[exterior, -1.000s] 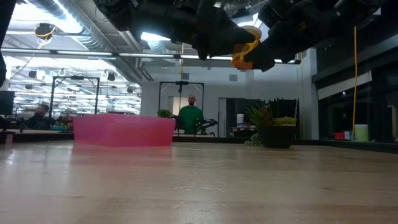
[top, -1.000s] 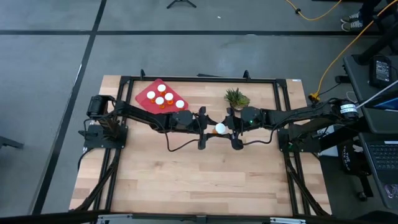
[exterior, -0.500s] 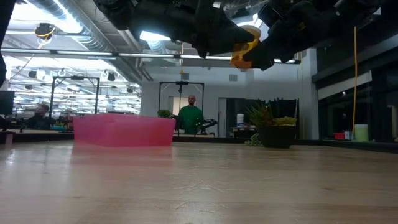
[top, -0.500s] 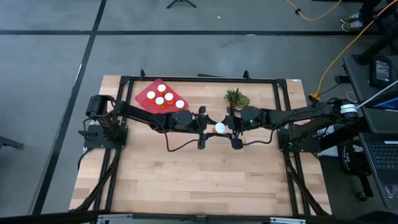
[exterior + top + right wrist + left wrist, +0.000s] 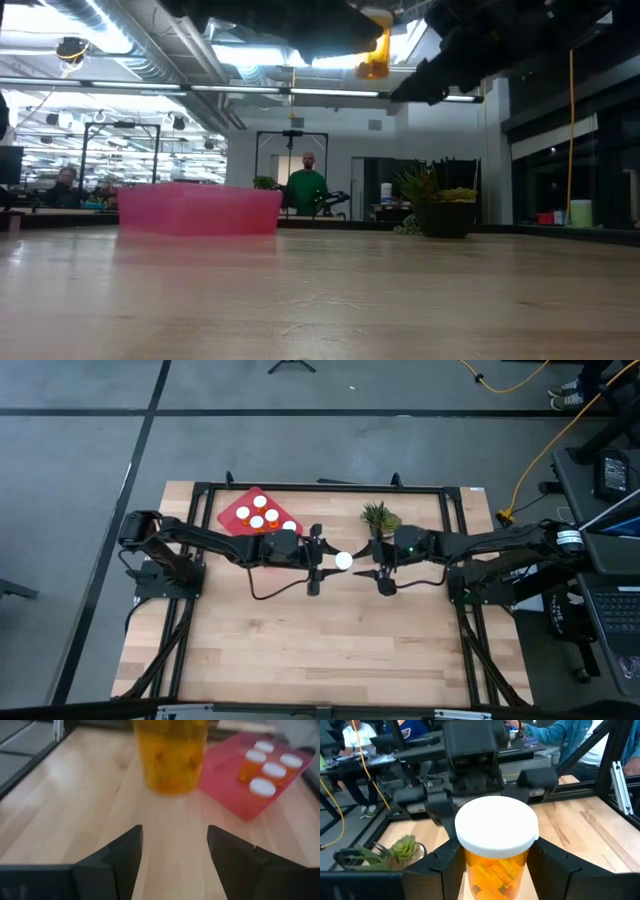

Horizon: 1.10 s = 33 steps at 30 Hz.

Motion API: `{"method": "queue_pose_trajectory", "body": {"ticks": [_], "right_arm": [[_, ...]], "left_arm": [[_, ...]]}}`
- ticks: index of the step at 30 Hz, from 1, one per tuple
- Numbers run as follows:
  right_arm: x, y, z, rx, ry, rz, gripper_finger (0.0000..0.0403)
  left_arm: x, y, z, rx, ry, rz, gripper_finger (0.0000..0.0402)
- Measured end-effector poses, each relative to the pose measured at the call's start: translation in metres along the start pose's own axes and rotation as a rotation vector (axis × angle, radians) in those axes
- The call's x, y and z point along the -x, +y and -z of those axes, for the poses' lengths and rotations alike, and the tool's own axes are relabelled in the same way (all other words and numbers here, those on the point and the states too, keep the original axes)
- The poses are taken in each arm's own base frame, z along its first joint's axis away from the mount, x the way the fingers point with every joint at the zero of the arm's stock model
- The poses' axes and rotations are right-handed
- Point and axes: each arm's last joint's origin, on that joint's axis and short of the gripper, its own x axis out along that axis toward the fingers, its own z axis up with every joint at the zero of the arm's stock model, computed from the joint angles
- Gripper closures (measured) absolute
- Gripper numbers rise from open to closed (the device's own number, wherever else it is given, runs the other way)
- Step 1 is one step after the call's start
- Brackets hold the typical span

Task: Pick and place pill bottles into a basket
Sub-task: Put the orange pill bottle into the red container

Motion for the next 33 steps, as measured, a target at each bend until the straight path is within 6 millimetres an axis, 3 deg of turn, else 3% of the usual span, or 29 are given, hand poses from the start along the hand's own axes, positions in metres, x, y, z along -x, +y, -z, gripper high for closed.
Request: {"method": "queue_pose_trajectory", "body": {"ticks": [6,10,18,22,27,33], "right_arm": [[0.003,0.000,0.005,-0.010,0.057,0.010,0.0176],[0.004,-0.001,0.013,-0.016,0.085,0.056,0.0201],[0.009,0.002,0.031,-0.001,0.049,0.061,0.0326],[0.014,0.005,0.048,0.016,-0.013,0.073,0.0391],[0.022,0.008,0.071,-0.029,-0.053,0.100,0.0388],[0.026,0.010,0.092,-0.071,-0.051,0.122,0.0399]], "left_arm": [[0.002,0.001,0.002,-0.040,0.047,-0.019,0.0216],[0.011,0.004,0.001,-0.059,0.110,-0.087,0.0216],[0.041,0.014,-0.001,-0.006,0.136,-0.169,0.0216],[0.062,0.018,0.008,0.041,0.143,-0.234,0.0216],[0.085,0.021,0.023,0.123,0.145,-0.358,0.0216],[0.097,0.015,0.042,0.144,0.172,-0.435,0.0216]]}}
